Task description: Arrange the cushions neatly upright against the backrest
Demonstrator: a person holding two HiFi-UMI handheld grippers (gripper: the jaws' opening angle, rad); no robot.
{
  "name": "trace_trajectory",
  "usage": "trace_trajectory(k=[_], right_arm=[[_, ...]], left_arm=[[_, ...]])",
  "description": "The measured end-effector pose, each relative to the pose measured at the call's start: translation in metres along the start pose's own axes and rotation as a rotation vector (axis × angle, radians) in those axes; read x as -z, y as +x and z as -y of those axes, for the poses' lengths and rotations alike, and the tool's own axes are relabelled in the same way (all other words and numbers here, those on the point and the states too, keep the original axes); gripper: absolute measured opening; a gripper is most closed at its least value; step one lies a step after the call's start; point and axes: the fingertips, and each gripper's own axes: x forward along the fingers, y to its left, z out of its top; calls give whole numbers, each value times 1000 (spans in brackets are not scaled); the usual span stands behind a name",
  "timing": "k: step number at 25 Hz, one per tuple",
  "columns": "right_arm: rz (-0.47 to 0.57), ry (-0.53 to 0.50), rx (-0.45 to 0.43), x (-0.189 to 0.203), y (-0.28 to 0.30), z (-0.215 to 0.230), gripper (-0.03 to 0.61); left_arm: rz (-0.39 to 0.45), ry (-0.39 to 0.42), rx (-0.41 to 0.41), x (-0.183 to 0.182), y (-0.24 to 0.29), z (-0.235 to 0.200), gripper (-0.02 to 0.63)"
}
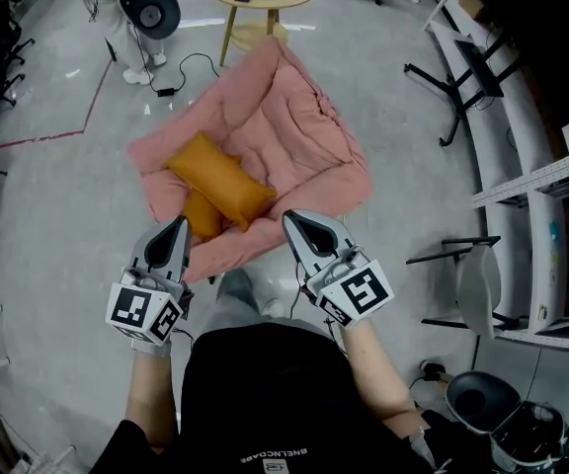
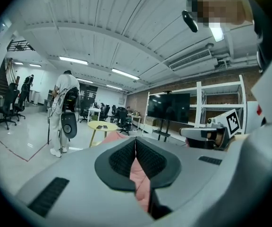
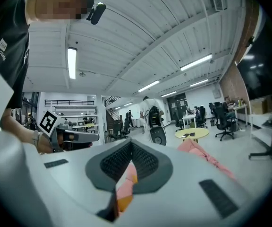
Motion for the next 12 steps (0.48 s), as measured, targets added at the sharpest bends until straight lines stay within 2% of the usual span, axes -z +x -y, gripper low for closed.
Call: trace_trajectory(k=[4,12], right_arm=[[-42,-3,-15,4,34,11,3],[-139,-8,-42,16,135,37,3]], left_arm=[[-9,-19,-14,0,17,-30,14],[-15,-94,-56,0,52,-131,14]])
